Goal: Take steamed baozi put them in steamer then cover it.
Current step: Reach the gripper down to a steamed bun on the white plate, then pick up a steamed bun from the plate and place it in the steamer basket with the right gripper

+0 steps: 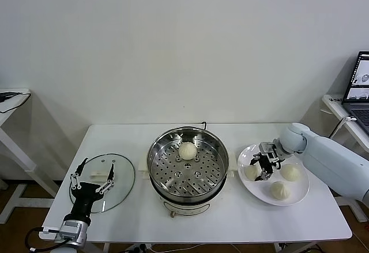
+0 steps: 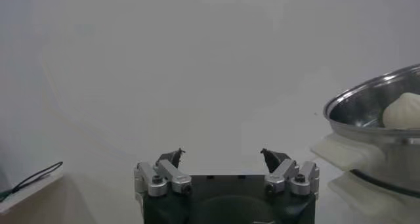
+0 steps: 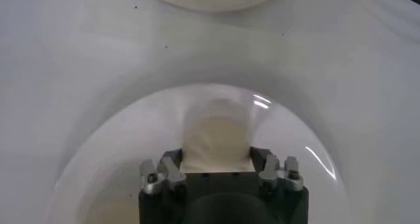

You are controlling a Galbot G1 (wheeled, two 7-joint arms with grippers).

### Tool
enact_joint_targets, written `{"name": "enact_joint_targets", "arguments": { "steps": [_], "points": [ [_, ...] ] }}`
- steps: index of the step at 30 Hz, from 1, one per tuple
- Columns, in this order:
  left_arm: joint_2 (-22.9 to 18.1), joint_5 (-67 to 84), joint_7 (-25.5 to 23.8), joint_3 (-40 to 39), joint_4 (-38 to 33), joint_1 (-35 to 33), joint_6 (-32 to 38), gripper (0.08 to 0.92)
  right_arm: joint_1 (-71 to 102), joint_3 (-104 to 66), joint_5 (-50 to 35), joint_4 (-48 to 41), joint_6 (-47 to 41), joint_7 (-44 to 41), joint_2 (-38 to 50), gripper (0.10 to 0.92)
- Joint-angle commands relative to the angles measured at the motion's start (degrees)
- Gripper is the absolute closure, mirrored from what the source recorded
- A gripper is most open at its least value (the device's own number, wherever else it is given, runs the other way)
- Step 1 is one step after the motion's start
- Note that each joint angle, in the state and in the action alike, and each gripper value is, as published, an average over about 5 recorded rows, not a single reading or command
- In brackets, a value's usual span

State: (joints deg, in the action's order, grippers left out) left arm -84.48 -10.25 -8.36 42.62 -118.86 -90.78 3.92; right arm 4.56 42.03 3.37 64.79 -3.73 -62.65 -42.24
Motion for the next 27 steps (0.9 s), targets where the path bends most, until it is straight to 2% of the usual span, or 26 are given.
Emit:
{"name": "enact_joint_targets", "arguments": {
  "steps": [1, 5, 9, 17, 21, 27],
  "points": [
    [0.01, 0.01, 0.13, 0.13, 0.15, 0.05, -0.28, 0.177, -0.05, 0.14, 0.12, -0.10, 0.06, -0.35, -0.26, 0.346],
    [0.01, 0.05, 0.31, 0.19, -0.02, 0.13, -0.42, 0.177, -1.75, 1.30, -1.24, 0.67, 0.04, -1.15, 1.10, 0.347],
    [-0.10, 0.05, 0.56, -0.11, -0.31, 0.25, -0.66, 0.177, -8.21, 6.85, -6.48, 2.98, -0.77, -2.27, 3.91, 0.347],
    [0.04, 0.05, 0.74, 0.01, -0.47, 0.43, -0.99, 0.177, -36.46, 29.43, -22.26, 13.66, -5.06, -3.71, 9.37, 0.347],
    [0.26, 0.04, 0.67, 0.00, -0.10, 0.68, -1.08, 0.177, -50.13, 39.72, -28.89, 20.18, -9.56, -3.67, 8.65, 0.347],
    [0.33, 0.05, 0.64, -0.23, -0.44, 0.80, -1.07, 0.177, -60.79, 46.39, -37.61, 27.21, -16.23, -2.19, 3.23, 0.347]
  ]
}}
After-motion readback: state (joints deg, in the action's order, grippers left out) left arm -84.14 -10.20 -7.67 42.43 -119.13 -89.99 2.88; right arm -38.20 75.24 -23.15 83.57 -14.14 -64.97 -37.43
